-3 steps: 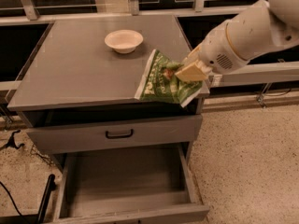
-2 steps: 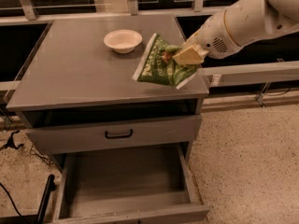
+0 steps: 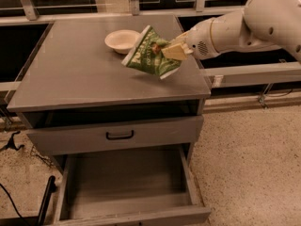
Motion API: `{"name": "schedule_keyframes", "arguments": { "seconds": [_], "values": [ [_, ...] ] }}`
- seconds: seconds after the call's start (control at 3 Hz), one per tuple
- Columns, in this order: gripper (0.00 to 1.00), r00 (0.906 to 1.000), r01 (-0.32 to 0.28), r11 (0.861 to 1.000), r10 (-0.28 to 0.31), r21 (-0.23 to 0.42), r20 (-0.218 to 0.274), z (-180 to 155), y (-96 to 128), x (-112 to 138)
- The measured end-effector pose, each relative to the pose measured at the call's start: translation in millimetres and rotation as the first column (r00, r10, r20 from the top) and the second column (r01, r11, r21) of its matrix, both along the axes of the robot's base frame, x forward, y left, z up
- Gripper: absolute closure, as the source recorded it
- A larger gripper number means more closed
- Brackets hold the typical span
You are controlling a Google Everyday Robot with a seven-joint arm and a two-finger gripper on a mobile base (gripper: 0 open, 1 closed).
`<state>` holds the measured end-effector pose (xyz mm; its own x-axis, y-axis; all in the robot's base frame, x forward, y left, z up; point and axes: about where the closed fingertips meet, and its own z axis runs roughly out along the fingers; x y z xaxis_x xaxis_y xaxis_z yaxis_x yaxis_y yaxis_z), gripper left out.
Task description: Pick green jalapeno chip bag from middle drawer and place on counter
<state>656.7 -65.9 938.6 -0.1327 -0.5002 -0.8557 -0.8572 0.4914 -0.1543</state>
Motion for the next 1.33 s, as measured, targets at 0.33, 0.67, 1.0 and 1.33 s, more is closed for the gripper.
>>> {"name": "schedule_keyframes", "arguments": {
  "seconds": [0.33, 0.67, 1.0, 1.33],
  "values": [
    [1.0, 1.0, 0.004, 0.994, -0.004, 0.111, 0.001, -32, 22, 24],
    [1.0, 0.9994, 0.009, 0.988, -0.004, 0.153, -0.033, -60, 33, 29],
    [0.82, 0.9964, 0.009, 0.994, 0.0, 0.109, -0.085, -84, 42, 26],
    [0.58, 0.9958, 0.011, 0.995, -0.001, 0.103, -0.092, -87, 43, 26]
  ]
}}
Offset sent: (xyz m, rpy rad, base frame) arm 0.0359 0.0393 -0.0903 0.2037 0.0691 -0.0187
